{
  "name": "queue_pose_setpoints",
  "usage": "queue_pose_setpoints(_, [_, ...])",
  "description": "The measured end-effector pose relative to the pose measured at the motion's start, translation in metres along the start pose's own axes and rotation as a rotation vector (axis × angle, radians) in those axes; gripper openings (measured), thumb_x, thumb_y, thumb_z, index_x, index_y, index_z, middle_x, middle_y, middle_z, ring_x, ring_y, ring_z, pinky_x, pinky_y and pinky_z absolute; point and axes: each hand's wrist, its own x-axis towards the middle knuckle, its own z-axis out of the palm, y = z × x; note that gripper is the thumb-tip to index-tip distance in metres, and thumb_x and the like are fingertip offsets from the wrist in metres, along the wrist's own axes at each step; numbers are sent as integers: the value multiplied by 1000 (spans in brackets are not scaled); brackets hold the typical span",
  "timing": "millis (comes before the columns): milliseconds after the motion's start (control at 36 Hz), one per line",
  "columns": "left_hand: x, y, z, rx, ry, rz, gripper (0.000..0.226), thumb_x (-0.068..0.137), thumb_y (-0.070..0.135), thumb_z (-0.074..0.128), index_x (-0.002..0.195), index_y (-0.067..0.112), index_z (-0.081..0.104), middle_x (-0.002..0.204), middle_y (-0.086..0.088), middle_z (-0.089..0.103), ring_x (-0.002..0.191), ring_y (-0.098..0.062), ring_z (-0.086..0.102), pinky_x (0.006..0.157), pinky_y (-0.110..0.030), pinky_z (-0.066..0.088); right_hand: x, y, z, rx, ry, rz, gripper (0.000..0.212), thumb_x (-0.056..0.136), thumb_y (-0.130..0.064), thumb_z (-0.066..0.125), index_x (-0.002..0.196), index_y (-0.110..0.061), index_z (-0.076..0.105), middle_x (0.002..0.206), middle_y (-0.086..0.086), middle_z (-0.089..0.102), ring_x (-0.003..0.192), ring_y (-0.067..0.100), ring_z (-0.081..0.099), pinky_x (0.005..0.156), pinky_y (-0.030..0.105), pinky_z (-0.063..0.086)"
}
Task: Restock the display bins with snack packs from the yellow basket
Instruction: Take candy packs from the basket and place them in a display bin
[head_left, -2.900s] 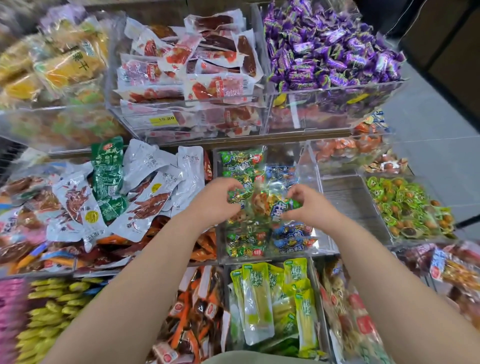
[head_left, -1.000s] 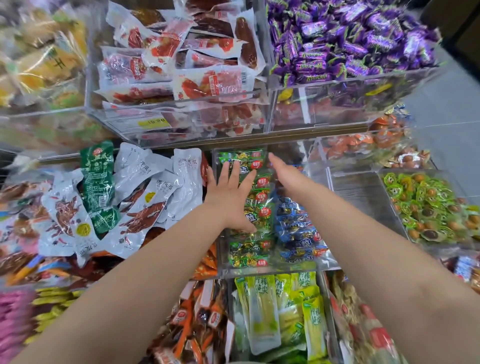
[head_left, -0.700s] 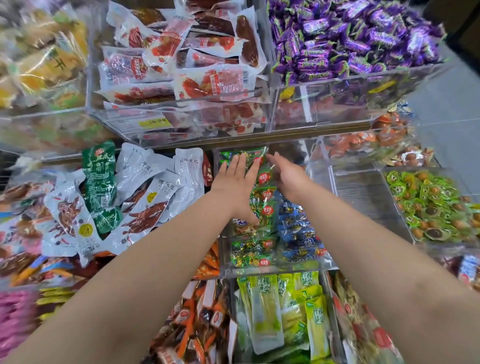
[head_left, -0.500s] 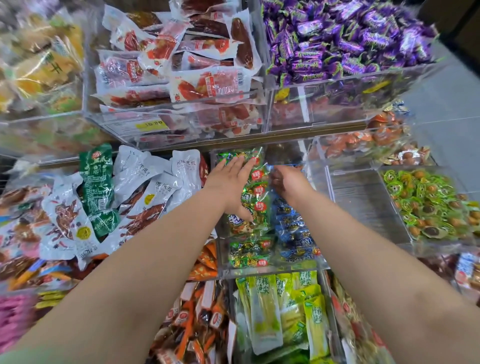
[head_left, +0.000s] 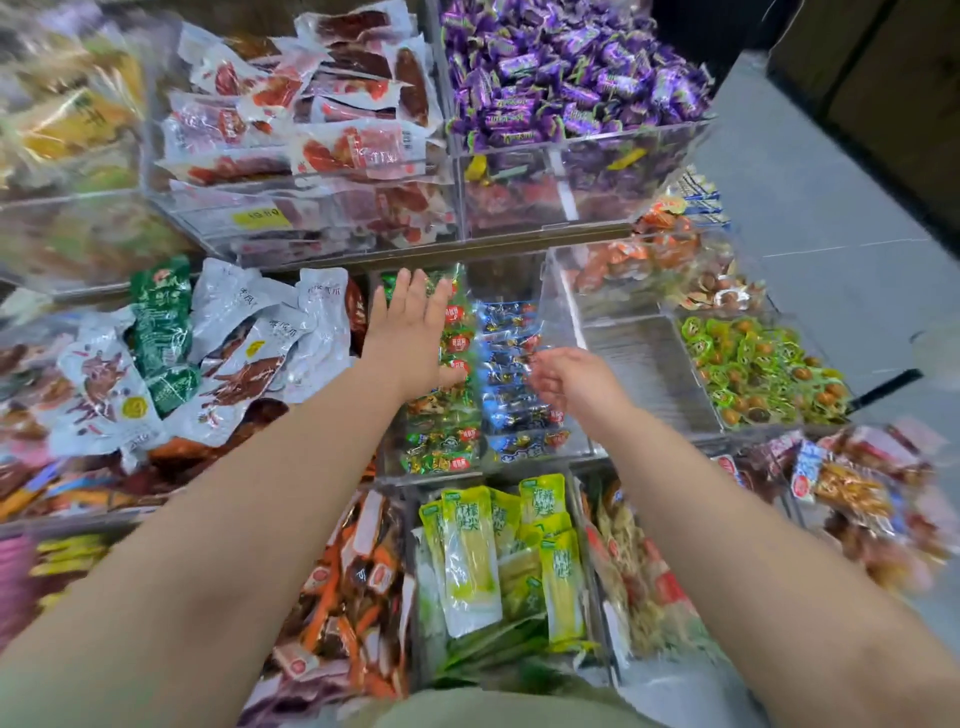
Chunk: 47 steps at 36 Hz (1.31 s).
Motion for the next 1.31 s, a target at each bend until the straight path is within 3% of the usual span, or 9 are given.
queue_pose_setpoints(56, [-20, 15, 3, -141, 190, 8, 85, 86, 48, 59, 152, 10, 21, 152, -21, 27, 142, -40, 21, 115, -48, 20, -12, 7, -9, -15, 11, -10, 10, 94, -10, 52, 86, -11, 58, 63, 2, 59, 55, 12, 52, 54, 22, 39])
queue_pose_setpoints(139, [-55, 43, 14, -474, 358, -4, 32, 86, 26, 57, 113, 10, 62, 104, -9, 62, 97, -28, 55, 80, -38, 43, -33, 24, -25, 17, 71, -10, 19, 95, -10, 51, 78, -15, 58, 56, -2, 59, 49, 8, 51, 50, 20, 37])
queue_pose_setpoints(361, [-150, 117, 81, -1363, -432, -389, 12, 96, 15, 51, 87, 16, 59, 76, -6, 62, 55, -13, 57, 46, -16, 42, -122, 129, -80, 16, 332, 137, 26, 93, -8, 48, 68, -12, 53, 58, 3, 49, 51, 14, 44, 44, 17, 33])
queue_pose_setpoints(444, [-185, 127, 112, -1325, -714, -491, 13, 98, 18, 47, 87, 17, 54, 74, -3, 58, 56, -13, 54, 52, -20, 40, -167, 185, -98, -95, 418, 273, 23, 95, -11, 49, 73, -13, 53, 57, 4, 44, 53, 15, 39, 39, 13, 32])
queue_pose_setpoints(639, [-260, 119, 181, -1077, -1102, -490, 19, 100, 22, 44, 83, 16, 50, 70, -3, 53, 52, -11, 50, 48, -19, 37, -303, 345, -111, 294, 655, 735, 19, 93, -10, 45, 75, -14, 45, 64, 7, 46, 52, 17, 41, 47, 18, 27])
queue_pose_setpoints(694, [-273, 117, 193, -951, -1117, -475, 13, 97, 24, 48, 90, 14, 52, 80, -6, 58, 60, -15, 52, 51, -21, 38, -344, 373, -107, 333, 704, 835, 11, 92, -8, 46, 81, -12, 48, 65, 9, 48, 51, 19, 44, 46, 19, 32])
queue_pose_setpoints(833, [-289, 139, 202, -797, -1093, -357, 16, 92, 12, 49, 76, 12, 47, 67, -6, 51, 24, -8, 27, 42, -13, 18, -406, 408, -111, 511, 814, 874, 14, 94, -10, 47, 105, -3, 49, 79, 14, 53, 61, 24, 51, 54, 30, 40])
queue_pose_setpoints(1083, [-284, 255, 179, -691, -1064, -111, 12, 95, 17, 48, 84, 13, 52, 74, -6, 59, 61, -18, 52, 58, -23, 38, -462, 428, -186, 689, 971, 727, 18, 97, -20, 50, 109, -8, 54, 86, 5, 58, 78, 18, 57, 77, 32, 47])
queue_pose_setpoints(1306, [-301, 381, 165, -699, -1023, 6, 18, 95, 17, 50, 78, 13, 52, 72, -8, 55, 60, -20, 49, 57, -24, 36, -505, 444, -268, 613, 866, 789, 12, 96, -19, 47, 102, -9, 51, 82, 5, 55, 67, 17, 52, 59, 26, 40])
